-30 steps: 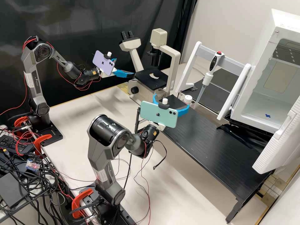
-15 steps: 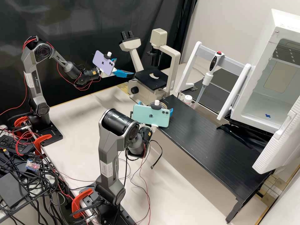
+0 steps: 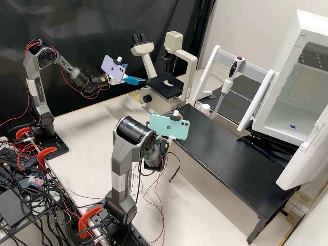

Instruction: Move the petri dish to the incubator

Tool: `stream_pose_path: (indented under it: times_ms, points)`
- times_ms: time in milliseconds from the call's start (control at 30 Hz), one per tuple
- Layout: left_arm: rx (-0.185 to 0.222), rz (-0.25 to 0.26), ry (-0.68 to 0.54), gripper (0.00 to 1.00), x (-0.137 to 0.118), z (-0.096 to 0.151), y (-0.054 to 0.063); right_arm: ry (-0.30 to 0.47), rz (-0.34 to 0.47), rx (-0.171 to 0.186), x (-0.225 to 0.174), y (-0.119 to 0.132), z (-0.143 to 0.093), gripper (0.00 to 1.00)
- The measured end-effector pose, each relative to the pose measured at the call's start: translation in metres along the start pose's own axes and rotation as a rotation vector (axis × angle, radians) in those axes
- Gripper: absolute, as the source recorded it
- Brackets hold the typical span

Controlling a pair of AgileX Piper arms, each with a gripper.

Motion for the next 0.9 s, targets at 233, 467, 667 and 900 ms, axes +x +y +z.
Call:
stream_pose_path:
  times_ms: [233,467,667,900]
  points:
    - [0.0,0.0,0.0,1.0,0.0,0.0,0.0,-0.018,-0.002,0.0,0.004,0.0038,0.0013,0.0]
    - [0.0,0.0,0.0,1.0,0.0,0.0,0.0,-0.026,-0.002,-0.004,0.0061,0.0057,0.0017,0.0]
    - [0.0,0.0,0.0,1.0,0.0,0.0,0.0,-0.035,-0.007,-0.006,0.007,0.006,0.0023,0.0]
    - [0.0,0.0,0.0,1.0,0.0,0.0,0.0,-0.04,-0.008,-0.006,0.0068,0.0062,0.0031,0.0]
